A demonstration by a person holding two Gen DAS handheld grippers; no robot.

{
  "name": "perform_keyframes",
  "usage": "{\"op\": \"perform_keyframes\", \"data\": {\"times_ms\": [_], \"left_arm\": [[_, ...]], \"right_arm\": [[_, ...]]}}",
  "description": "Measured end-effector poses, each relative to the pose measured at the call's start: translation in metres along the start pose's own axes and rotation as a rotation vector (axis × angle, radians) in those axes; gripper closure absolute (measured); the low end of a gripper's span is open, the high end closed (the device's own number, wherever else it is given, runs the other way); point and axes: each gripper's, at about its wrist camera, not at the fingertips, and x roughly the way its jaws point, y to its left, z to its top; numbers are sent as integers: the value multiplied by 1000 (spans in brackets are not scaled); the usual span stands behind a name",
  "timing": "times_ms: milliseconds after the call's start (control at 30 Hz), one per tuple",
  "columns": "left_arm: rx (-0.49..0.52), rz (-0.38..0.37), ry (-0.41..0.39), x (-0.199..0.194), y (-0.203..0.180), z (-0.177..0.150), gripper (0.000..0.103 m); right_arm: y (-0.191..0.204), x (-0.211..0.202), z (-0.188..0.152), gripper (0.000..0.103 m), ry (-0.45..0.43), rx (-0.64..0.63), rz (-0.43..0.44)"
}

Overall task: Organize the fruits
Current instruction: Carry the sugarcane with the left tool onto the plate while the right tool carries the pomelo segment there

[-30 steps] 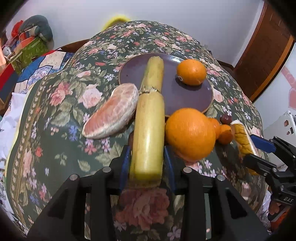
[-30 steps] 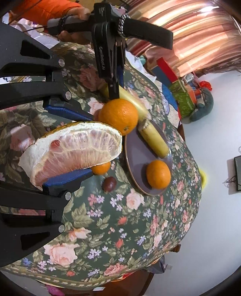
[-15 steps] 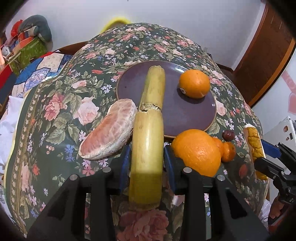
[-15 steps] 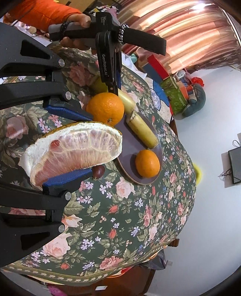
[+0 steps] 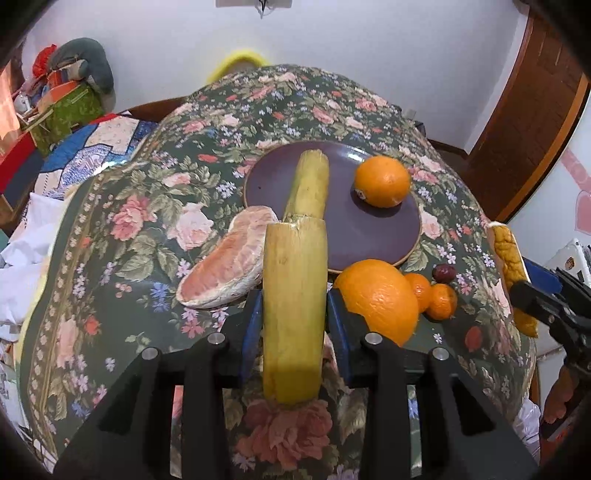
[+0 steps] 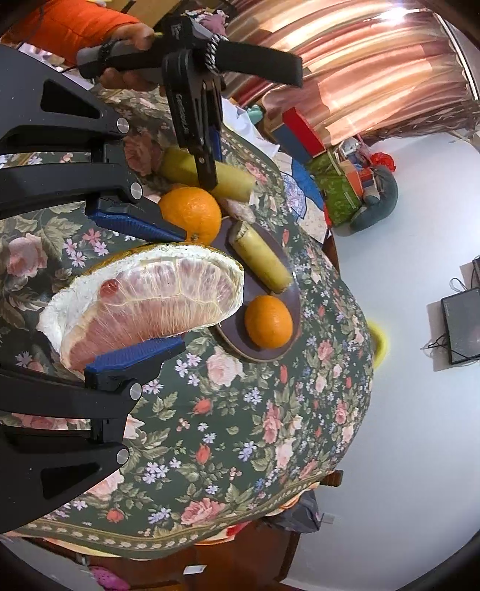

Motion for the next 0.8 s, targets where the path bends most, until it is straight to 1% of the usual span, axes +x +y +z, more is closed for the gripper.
{"op": "perform_keyframes", "data": {"times_ms": [200, 433, 633, 800], "left_arm": [[4, 12, -62, -27, 1, 0, 69], [-2, 5, -133, -50, 4, 8, 69], [-17, -5, -177, -55, 7, 22, 69], [-23, -16, -193, -50, 9, 33, 69]], "right_arm": [[5, -6, 11, 54, -35, -13, -10], [8, -6, 29, 54, -80, -16, -17], [10, 2, 44, 54, -108, -17, -14], [12, 14, 57, 54, -124, -21, -11]]}}
